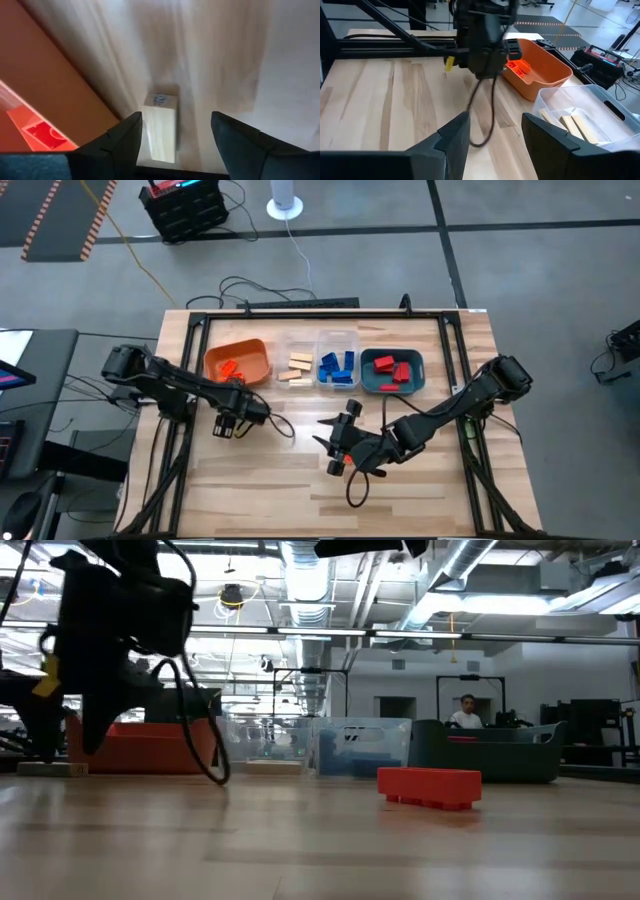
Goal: Sort blocks
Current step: Put the brown block into the left transparent bin
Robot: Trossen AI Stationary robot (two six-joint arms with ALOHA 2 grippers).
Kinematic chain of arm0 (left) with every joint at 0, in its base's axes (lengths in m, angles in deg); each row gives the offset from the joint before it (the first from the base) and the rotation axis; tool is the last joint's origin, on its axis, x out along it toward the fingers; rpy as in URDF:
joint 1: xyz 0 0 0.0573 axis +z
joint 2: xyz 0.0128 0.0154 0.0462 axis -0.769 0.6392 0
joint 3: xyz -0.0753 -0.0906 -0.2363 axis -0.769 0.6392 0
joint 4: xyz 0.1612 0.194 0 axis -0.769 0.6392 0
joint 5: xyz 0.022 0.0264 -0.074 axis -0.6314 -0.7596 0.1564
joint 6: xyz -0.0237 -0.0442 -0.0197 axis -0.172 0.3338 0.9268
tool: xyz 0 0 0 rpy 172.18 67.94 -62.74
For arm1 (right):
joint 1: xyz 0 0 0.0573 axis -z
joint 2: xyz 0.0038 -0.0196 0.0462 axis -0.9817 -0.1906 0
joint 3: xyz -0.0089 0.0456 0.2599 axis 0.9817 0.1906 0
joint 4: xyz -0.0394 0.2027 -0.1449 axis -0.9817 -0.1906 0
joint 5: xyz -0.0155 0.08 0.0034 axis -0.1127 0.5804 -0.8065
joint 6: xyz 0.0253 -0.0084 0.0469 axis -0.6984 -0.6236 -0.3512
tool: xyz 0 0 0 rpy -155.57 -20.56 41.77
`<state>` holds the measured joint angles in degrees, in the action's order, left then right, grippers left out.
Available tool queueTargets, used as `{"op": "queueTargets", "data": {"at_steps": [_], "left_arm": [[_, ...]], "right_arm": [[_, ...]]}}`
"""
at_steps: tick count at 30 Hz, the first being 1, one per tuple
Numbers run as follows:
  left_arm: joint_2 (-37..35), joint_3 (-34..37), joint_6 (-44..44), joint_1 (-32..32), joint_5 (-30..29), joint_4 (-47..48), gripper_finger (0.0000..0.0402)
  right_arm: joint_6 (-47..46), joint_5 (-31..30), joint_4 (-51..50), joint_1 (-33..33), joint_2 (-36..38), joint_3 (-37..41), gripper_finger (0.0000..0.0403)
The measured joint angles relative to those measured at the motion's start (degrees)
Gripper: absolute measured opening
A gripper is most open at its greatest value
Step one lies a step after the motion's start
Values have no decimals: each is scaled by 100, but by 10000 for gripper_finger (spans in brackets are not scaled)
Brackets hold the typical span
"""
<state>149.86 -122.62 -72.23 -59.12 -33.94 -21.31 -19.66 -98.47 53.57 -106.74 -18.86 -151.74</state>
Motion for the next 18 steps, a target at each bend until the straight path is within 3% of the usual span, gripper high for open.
{"op": "queueTargets", "data": {"at_steps": [8, 18], "left_arm": [[0, 0, -492, 579, 174, -50, 231], [128, 252, -598, 623, 314, -352, 231]], "right_arm": [[3, 0, 7, -4, 0, 0, 210], [11, -1, 2, -4, 0, 0, 210]]}}
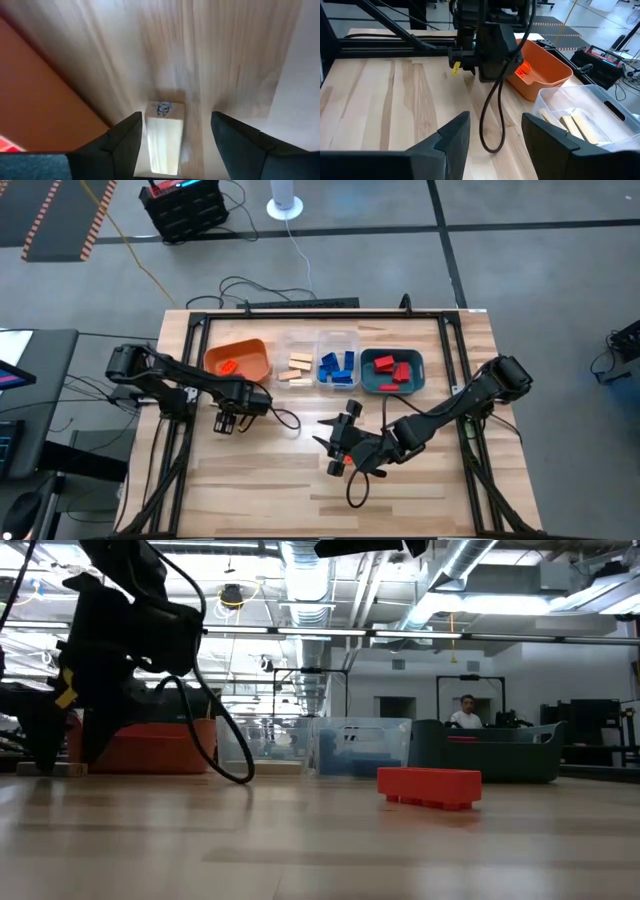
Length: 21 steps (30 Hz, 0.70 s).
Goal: Sort blocks
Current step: Put the brown block into the left transparent bin
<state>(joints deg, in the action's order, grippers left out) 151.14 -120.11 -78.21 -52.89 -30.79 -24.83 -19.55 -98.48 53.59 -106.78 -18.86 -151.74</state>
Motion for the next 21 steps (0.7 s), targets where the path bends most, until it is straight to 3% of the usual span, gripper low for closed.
{"op": "queueTargets", "data": {"at_steps": [7, 15, 21], "left_arm": [[527, -40, -19, -9, 159, 25, 196], [937, -150, -103, -128, 153, 176, 100], [959, -730, -62, -265, 103, 495, 100]], "right_arm": [[0, 0, 17, -13, 0, 0, 210], [0, -2, 16, -31, 0, 0, 210], [0, -1, 6, -28, 0, 0, 210]]}}
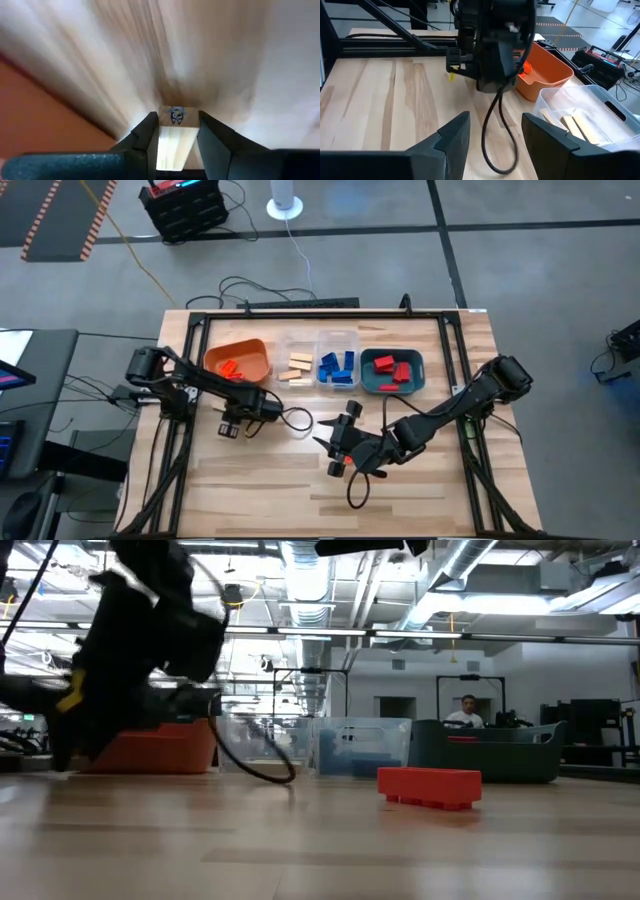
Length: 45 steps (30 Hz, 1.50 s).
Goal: Sort blocks
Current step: Put the brown block into the left transparent bin
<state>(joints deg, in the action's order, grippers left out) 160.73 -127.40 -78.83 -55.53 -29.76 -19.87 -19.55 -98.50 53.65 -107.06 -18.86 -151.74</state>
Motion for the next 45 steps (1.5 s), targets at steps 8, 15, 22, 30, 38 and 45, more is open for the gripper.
{"op": "queueTargets", "data": {"at_steps": [8, 15, 22, 30, 38, 45], "left_arm": [[-20, -1469, 11, -402, -167, -29, 100], [-291, -2629, -369, -480, -281, -663, 100], [-947, -2818, -837, 221, -470, -1081, 100], [-741, -2834, -1553, 1189, -457, -2286, 100], [-65, -2755, -1639, 2000, 31, -2475, 100], [450, -2726, -1365, 2336, 28, -2548, 135]], "right_arm": [[-237, -1, -551, -52, 2, 0, 210], [-455, -18, -819, -48, 17, 0, 210], [-797, -375, -1444, -219, 280, -23, 210], [-922, -752, -1604, -759, 577, 4, 210], [-1315, -1158, -2050, -928, 568, 3, 210], [-1676, -1203, -2309, -999, 568, 3, 210]]}}
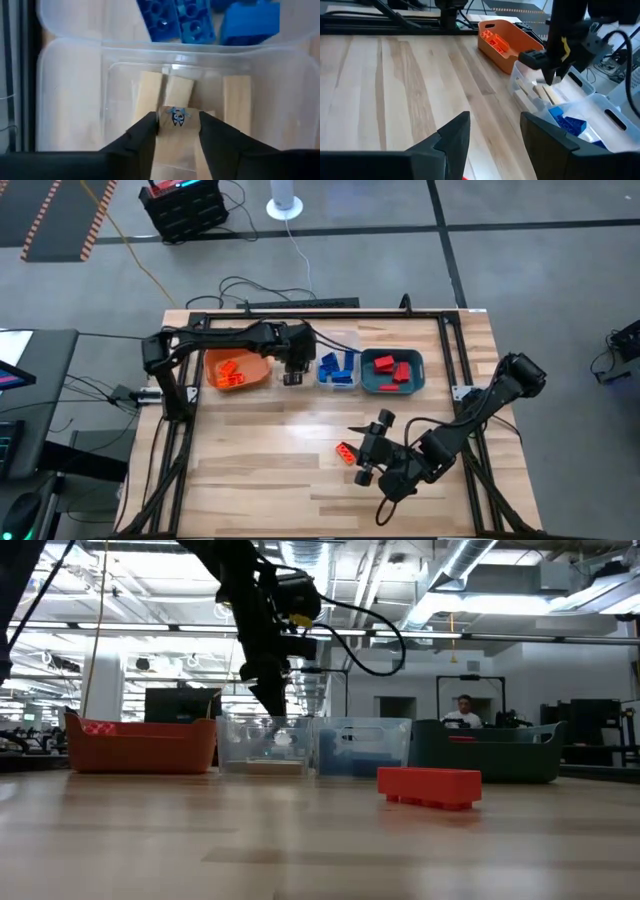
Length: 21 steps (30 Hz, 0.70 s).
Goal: Sort blocks
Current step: Put the brown block into the left transparent bin, then put the orange game piece into the orange bin
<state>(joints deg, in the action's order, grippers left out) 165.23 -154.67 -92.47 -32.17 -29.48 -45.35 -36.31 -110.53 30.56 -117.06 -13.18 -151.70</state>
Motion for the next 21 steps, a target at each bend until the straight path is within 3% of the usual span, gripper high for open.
{"op": "queueTargets", "data": {"at_steps": [5, 9, 12, 15, 17, 21], "left_arm": [[19, -4, -43, -51, -8, 114, 181], [-372, -4, -124, -256, -119, 311, 195], [-838, -9, -23, -655, -168, 321, 194], [-1262, -9, 216, -1180, -758, 325, 191], [-1485, -10, 571, -1511, -1139, 393, 190], [-1858, -11, 1427, -1916, -1353, 926, 190]], "right_arm": [[-154, 0, -44, -63, 0, -1, 210], [-330, 20, -60, -61, 0, -1, 210], [-742, 512, -72, 3, -9, -1, 210], [-1294, 945, 28, 190, -232, -8, 211], [-1510, 1185, 59, 325, -546, -8, 211], [-2157, 1529, -42, 498, -1167, -30, 211]]}}
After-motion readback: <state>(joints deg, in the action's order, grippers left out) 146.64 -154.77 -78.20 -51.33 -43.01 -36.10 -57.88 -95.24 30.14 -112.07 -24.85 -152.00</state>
